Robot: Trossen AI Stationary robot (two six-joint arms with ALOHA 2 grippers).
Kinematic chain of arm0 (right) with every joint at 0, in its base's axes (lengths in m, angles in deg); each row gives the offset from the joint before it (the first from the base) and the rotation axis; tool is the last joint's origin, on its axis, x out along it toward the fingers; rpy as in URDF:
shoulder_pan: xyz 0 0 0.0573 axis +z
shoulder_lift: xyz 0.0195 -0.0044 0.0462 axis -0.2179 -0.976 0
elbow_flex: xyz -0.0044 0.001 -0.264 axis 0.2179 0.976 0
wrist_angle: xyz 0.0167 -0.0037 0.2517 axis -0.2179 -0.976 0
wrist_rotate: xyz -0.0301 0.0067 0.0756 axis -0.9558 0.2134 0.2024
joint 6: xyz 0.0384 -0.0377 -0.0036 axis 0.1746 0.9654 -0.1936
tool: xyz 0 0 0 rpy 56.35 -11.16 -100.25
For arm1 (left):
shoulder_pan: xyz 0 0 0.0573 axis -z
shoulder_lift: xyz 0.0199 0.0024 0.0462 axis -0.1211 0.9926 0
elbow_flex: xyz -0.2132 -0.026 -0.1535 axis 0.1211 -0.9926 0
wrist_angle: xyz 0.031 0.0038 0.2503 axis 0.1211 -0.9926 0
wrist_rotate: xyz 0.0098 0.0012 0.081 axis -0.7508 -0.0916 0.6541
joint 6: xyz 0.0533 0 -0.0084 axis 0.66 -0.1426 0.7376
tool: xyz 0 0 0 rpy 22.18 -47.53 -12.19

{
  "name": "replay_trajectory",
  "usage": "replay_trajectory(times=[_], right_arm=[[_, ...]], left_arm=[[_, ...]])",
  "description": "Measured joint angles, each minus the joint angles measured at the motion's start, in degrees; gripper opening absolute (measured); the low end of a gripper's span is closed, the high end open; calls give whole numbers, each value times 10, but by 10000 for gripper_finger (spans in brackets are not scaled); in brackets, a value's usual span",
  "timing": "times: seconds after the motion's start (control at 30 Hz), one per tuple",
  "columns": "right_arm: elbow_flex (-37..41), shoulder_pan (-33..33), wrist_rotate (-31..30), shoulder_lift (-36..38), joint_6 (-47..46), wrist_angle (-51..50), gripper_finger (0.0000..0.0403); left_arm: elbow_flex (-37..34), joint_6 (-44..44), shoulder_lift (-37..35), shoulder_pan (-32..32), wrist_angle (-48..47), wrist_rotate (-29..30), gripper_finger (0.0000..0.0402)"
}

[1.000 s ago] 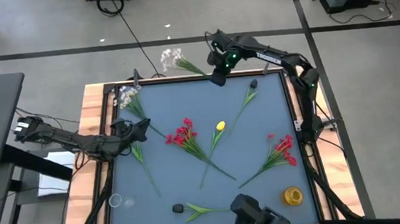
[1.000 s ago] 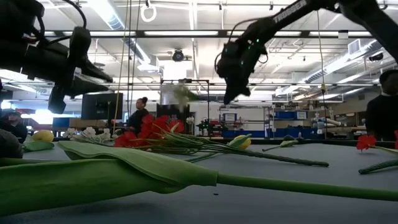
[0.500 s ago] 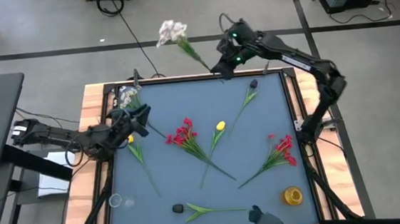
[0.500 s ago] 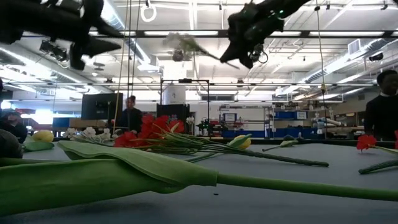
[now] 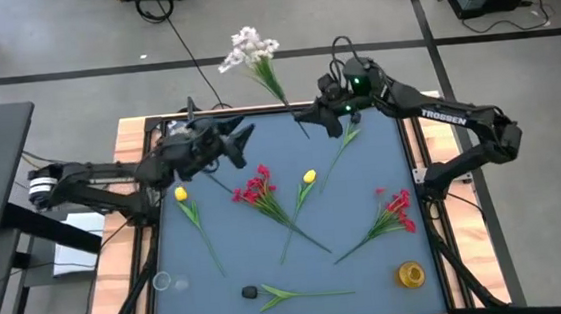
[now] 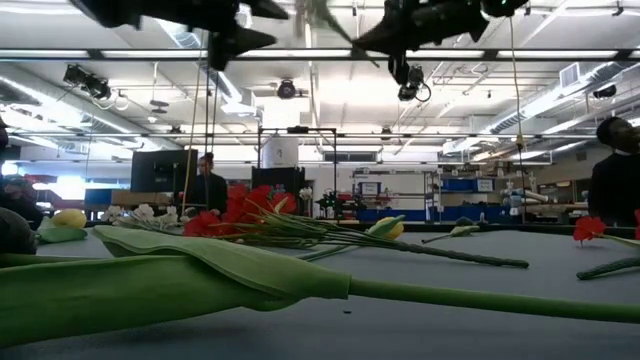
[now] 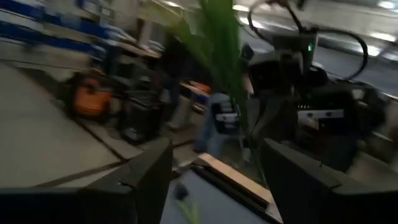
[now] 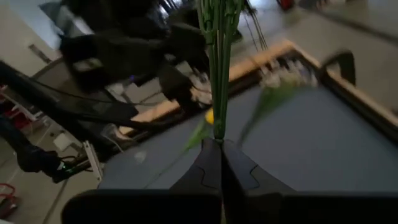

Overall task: Sort flowers into vase by color
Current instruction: Put the right white flower into the yellow flower vase

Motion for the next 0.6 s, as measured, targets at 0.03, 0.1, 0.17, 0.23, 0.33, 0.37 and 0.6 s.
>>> replay_trajectory(times=[0.03, 0.1, 0.17, 0.23, 0.33, 0.37, 0.6], right_arm=[[0, 9, -10, 3, 7, 4, 0], [1, 27, -35, 10, 21, 10, 0], [1, 43, -57, 18, 29, 16, 0], [1, 53, -68, 26, 30, 20, 0], [1, 65, -74, 27, 24, 12, 0], [1, 70, -75, 27, 20, 9, 0], [1, 96, -89, 26, 30, 0, 0]], left_arm=[[13, 0, 15, -8, 1, -28, 247], [35, 0, 39, -22, 1, -73, 247], [57, 0, 61, -28, 0, -101, 247], [77, 9, 74, -28, 1, -116, 247], [105, 42, 88, -28, 4, -152, 247], [110, 52, 92, -28, 4, -160, 247], [120, 50, 112, -28, 6, -203, 244]])
